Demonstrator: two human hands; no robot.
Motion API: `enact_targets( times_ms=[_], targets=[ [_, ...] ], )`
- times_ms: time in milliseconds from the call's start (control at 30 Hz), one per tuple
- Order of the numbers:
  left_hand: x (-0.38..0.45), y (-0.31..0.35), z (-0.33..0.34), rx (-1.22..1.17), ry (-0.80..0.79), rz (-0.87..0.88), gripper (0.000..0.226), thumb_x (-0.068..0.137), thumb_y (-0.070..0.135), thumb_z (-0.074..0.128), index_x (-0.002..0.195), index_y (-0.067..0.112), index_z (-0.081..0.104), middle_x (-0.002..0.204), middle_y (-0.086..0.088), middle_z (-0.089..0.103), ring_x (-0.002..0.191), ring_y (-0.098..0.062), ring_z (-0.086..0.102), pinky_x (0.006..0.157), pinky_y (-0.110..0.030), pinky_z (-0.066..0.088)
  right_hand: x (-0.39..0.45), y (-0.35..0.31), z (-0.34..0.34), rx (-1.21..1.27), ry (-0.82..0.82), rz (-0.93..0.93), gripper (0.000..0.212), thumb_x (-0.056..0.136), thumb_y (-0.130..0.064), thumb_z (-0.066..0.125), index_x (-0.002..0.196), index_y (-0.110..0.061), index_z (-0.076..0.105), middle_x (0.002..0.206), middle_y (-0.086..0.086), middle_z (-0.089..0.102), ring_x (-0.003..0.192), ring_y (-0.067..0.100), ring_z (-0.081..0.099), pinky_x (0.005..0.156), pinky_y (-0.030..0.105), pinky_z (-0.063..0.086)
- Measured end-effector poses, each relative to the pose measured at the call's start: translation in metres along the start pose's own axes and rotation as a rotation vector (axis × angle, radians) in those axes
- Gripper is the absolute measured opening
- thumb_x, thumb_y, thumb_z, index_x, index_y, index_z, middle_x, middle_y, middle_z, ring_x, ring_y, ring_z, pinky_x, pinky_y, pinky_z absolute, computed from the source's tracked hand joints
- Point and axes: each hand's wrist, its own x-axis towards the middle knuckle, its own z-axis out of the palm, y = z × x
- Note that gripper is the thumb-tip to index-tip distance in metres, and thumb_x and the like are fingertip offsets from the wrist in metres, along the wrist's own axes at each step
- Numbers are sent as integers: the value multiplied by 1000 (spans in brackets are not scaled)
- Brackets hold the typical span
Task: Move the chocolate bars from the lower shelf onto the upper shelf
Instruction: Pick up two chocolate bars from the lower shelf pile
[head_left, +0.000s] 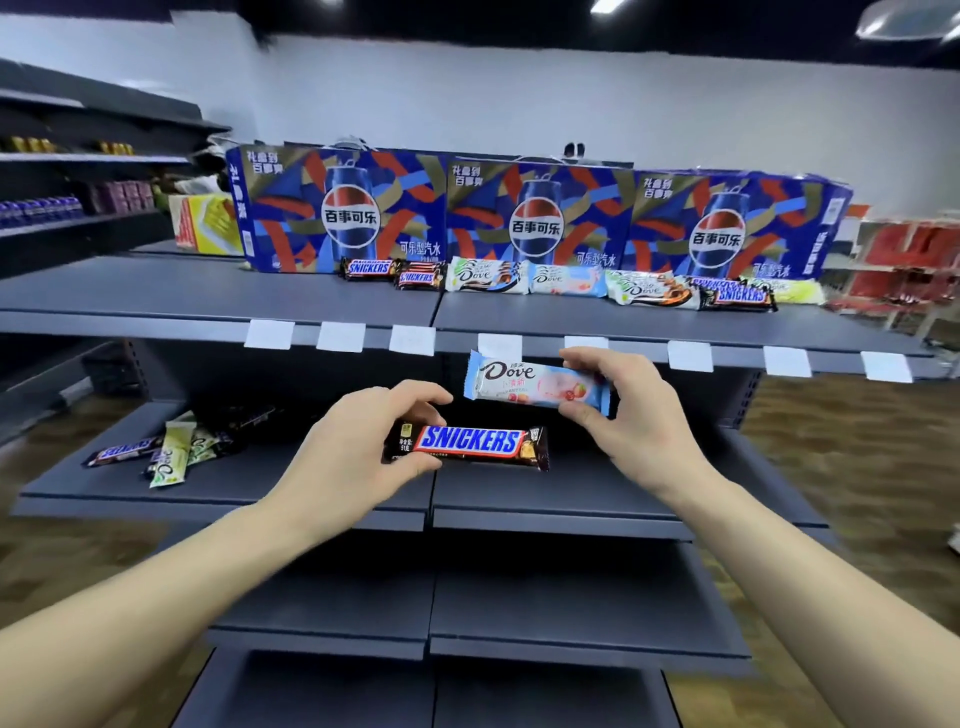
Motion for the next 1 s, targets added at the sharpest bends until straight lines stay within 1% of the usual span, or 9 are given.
enact_targets(
  times_ms=[133, 300, 433, 600, 700, 800, 900, 1000],
  targets=[
    [17, 4, 3, -48, 35, -25, 53, 76, 24, 79, 117, 40, 50, 101, 28, 64, 101, -6, 59, 89, -34, 47, 15, 16, -6, -34, 38, -21, 50, 80, -15, 78, 125, -29, 62, 111, -27, 55, 108, 5, 49, 89, -1, 26],
    [45, -2, 8, -45, 52, -47, 52, 76, 24, 79, 117, 39, 51, 99, 27, 65, 103, -2, 58, 93, -31, 46, 42, 33, -7, -77, 31, -49, 48, 81, -15, 76, 123, -33, 62, 109, -24, 57, 106, 7, 48, 86, 6, 29],
    [77, -17, 13, -32, 61, -46, 53, 76, 27, 79, 116, 43, 49, 98, 29, 64, 102, 0, 57, 90, -30, 47, 66, 51, -3, -83, 26, -34, 48, 82, -16, 76, 124, -34, 62, 110, -24, 58, 107, 5, 48, 87, 14, 32],
    [128, -41, 24, -3, 61, -5, 54, 75, 31, 80, 117, 43, 49, 97, 30, 63, 99, -1, 56, 89, -32, 47, 111, 83, 5, -139, 4, -22, 47, 81, -23, 77, 124, -34, 62, 111, -27, 56, 109, 6, 51, 89, 20, 37],
    [162, -60, 33, -6, 83, 0, 53, 73, 32, 81, 117, 41, 52, 97, 26, 65, 99, -1, 57, 87, -34, 48, 139, 107, 12, -168, -34, -7, 46, 81, -25, 77, 124, -33, 62, 116, -22, 61, 113, 7, 54, 90, 21, 39],
    [195, -78, 41, -14, 79, 7, 53, 72, 30, 82, 117, 39, 55, 98, 24, 65, 99, 0, 57, 88, -32, 48, 163, 129, 20, -167, -50, 33, 42, 81, -26, 77, 121, -31, 64, 119, -16, 65, 114, 7, 55, 90, 19, 37],
    [224, -94, 50, -12, 54, -2, 52, 72, 31, 82, 116, 40, 56, 98, 26, 65, 100, 1, 56, 89, -30, 46, 182, 150, 26, -188, -76, 75, 41, 82, -24, 76, 121, -29, 65, 118, -14, 66, 114, 8, 57, 93, 21, 40],
    [248, -109, 58, 9, 34, -13, 52, 72, 33, 82, 115, 42, 54, 97, 28, 65, 100, -1, 56, 89, -33, 46, 199, 168, 30, -222, -95, 112, 39, 81, -24, 77, 119, -28, 67, 118, -12, 67, 113, 11, 58, 91, 21, 39]
  ],
)
